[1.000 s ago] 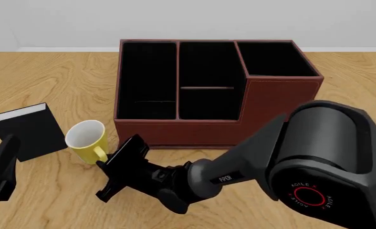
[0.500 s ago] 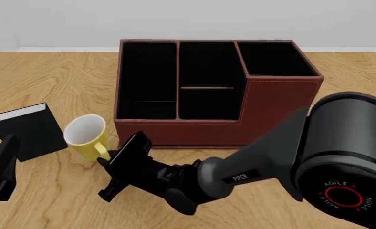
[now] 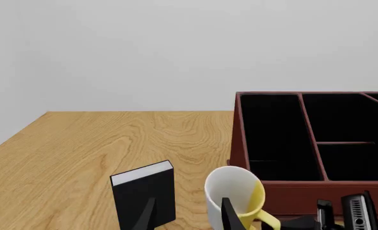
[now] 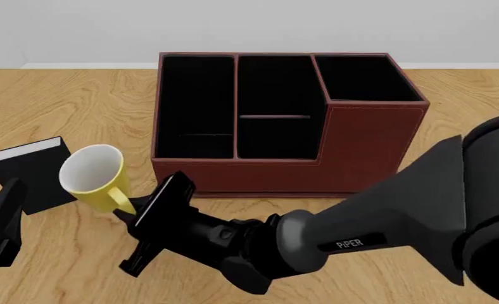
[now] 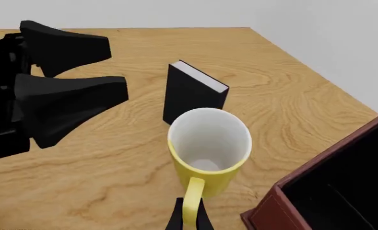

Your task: Pick up the yellow and white mug and place it to the right of the caddy.

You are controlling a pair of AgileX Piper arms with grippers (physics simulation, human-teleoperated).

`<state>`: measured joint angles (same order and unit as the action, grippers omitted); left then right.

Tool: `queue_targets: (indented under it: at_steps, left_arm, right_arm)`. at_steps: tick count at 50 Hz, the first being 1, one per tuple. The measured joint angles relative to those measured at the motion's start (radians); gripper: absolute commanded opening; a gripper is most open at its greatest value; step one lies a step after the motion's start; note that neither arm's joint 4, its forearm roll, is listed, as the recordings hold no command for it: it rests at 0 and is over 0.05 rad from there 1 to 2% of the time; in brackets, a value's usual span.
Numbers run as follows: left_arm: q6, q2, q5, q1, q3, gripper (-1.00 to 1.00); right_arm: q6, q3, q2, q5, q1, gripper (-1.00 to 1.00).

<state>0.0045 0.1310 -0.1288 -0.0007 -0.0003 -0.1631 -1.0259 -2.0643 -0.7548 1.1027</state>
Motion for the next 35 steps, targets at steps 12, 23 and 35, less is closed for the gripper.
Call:
queue_targets:
  at_steps: [12,23,35]
  left_arm:
    - [0.000,0.000,0.000,0.000,0.000,1.00]
    - [0.000,0.000,0.000,0.000,0.000,1.00]
    - [0.000,0.000,0.000,0.000,0.000,1.00]
  right_arm:
    - [-0.021,0.025,0.048,0.007,0.010,-1.00]
    - [-0.038,0.050,0.097,0.017,0.016,-1.00]
    - [-0.054,0.077,0.159,0.026,0.016,-1.00]
